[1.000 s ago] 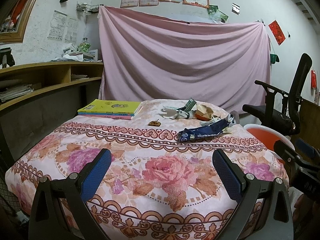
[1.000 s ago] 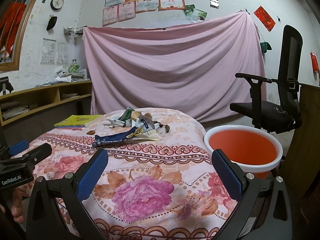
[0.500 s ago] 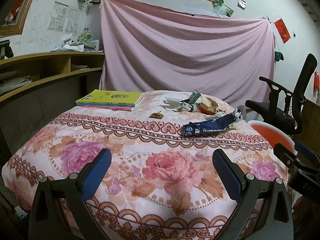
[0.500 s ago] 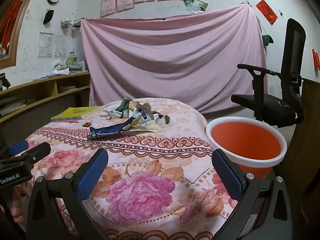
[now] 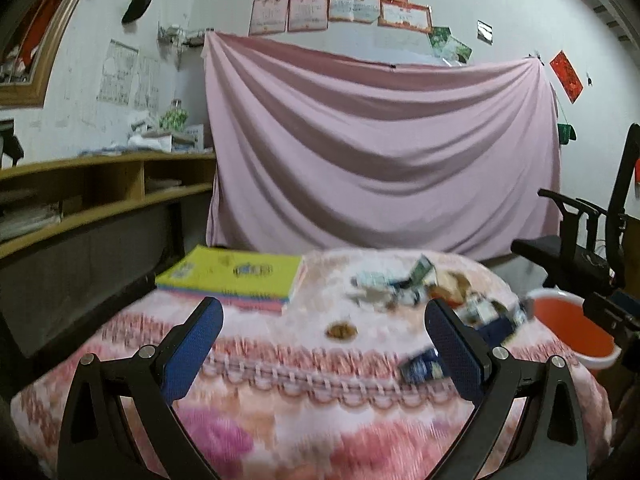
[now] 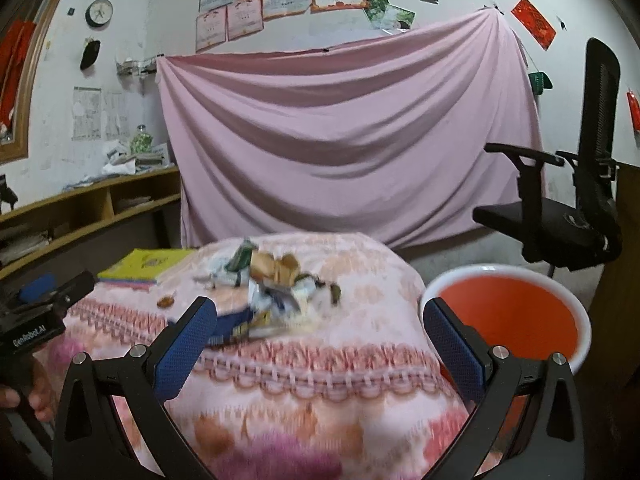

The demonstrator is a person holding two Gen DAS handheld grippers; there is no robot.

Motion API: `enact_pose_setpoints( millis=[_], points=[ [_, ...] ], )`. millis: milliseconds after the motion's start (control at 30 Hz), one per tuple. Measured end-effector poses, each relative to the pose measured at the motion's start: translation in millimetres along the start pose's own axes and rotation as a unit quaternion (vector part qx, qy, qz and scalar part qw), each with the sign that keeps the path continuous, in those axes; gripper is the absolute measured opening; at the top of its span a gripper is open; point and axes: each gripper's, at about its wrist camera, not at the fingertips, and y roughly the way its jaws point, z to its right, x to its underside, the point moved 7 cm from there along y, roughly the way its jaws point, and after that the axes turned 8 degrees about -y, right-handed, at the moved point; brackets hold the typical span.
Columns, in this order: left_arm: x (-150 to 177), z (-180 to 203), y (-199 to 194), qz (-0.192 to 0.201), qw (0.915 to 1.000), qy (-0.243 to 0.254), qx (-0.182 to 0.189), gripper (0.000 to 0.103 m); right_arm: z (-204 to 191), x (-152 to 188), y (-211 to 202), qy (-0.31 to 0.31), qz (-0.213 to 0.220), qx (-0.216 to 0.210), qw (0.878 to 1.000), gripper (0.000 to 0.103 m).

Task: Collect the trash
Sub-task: 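Grasp the round brown cookie with the left tool while the right tool grasps the white paper packet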

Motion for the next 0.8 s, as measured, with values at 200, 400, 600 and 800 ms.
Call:
enact_pose_setpoints(
  millis=[200,400,600,800],
  points=[
    [-26.3,-2.5,22.7,0.029,0.9996,0.002,0.001,0.099,-0.7,-27.0,37.8,-0.02,-0.01,-0.012,1.0,0.103],
    [-38.6,-2.5,42.2,0.047,0.9988,0.011,-0.004,0.099,-3.2,-30.7,82.1,-0.03,-0.055,-0.029,0.998,0.103],
    [-31.5,0.9,66.4,0.01,0.9996,0.025,-0.011,0.099,-13.1,-1.8,122.6,-0.008,-0.156,-0.066,0.985,0.103],
    [-9.5,-2.0,104.3,-0.089,0.9955,0.021,-0.024,0.099,-22.8,29.3,138.5,0.008,-0.231,-0.093,0.968,0.097]
  ],
)
